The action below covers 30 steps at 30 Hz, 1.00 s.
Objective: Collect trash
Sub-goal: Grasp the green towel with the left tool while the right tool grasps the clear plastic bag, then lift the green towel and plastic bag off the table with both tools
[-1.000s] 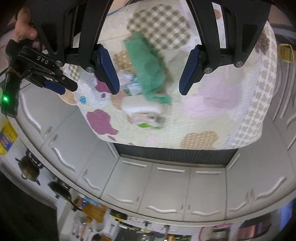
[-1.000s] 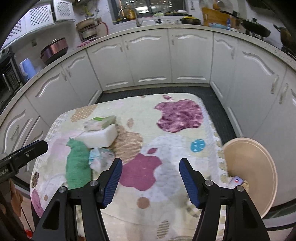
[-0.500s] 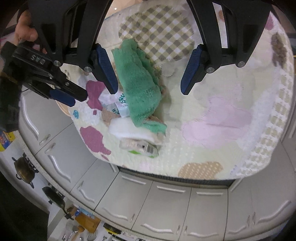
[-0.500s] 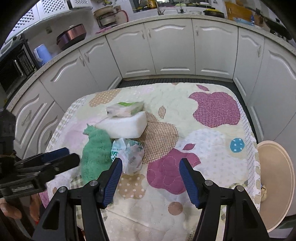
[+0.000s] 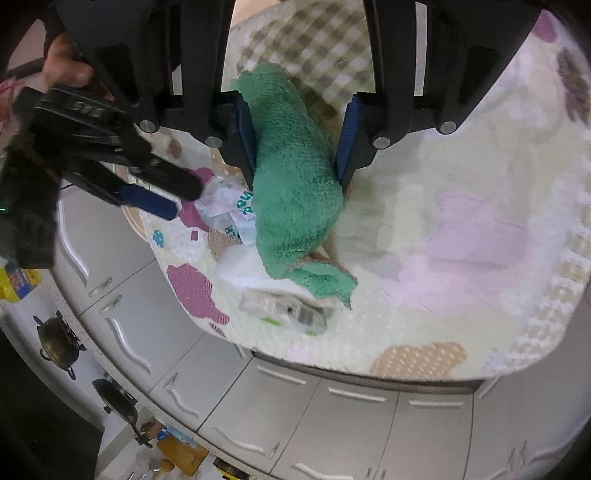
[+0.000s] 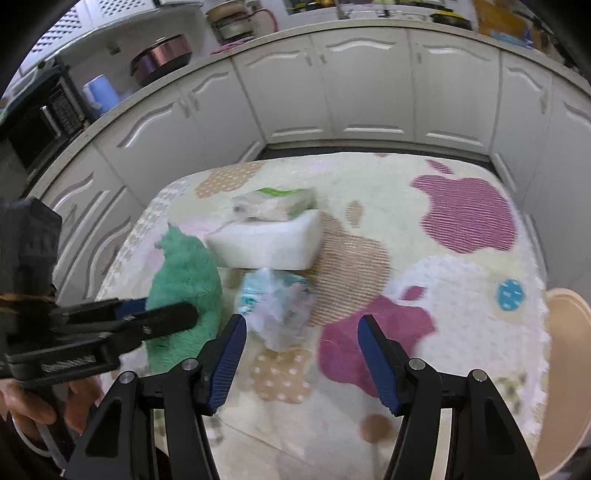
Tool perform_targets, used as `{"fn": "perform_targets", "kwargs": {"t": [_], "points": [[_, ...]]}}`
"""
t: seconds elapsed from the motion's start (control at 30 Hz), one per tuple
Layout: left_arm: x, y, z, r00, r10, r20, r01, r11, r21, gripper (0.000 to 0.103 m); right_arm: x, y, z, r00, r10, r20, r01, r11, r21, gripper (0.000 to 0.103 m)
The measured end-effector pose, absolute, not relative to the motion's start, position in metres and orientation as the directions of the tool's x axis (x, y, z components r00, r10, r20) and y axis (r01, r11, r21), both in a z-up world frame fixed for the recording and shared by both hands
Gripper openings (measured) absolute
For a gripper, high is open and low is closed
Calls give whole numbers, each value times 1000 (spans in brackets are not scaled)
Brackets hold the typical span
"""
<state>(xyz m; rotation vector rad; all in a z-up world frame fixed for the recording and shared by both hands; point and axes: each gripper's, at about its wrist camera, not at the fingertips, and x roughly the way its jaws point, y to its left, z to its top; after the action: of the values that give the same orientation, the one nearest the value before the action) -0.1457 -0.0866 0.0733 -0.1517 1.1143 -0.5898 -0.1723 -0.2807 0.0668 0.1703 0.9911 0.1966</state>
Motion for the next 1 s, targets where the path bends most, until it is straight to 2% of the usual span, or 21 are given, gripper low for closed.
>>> {"fn": "perform_targets", "kwargs": {"t": [0.03, 0.13, 0.2, 0.23, 0.3, 0.47, 1.0], "points": [[-146, -83, 76, 314, -512, -800, 368, 842, -395, 37, -169, -276, 64, 526, 259, -810, -100, 965, 243, 59], [-146, -72, 81, 332, -497, -802, 355, 854, -382, 37, -158, -264, 50, 487, 304, -819, -132, 952, 275, 40], [-146, -67, 81, 342, -483, -806, 344, 863, -371, 37, -153, -260, 41, 470, 314, -825, -137, 949, 283, 22], [-146, -65, 82, 345, -479, -807, 340, 865, -368, 37, -154, -259, 39, 467, 324, -823, -140, 946, 293, 20], [-147, -63, 81, 345, -480, -806, 335, 865, -372, 37, -160, -260, 44, 494, 329, -805, -150, 944, 294, 10], [-150, -68, 84, 344, -488, -802, 351, 859, -373, 37, -184, -266, 65, 526, 317, -789, -178, 948, 263, 9], [-172, -120, 105, 325, -516, -792, 443, 823, -355, 37, -228, -320, 92, 604, 230, -763, -69, 969, 238, 9]]}}
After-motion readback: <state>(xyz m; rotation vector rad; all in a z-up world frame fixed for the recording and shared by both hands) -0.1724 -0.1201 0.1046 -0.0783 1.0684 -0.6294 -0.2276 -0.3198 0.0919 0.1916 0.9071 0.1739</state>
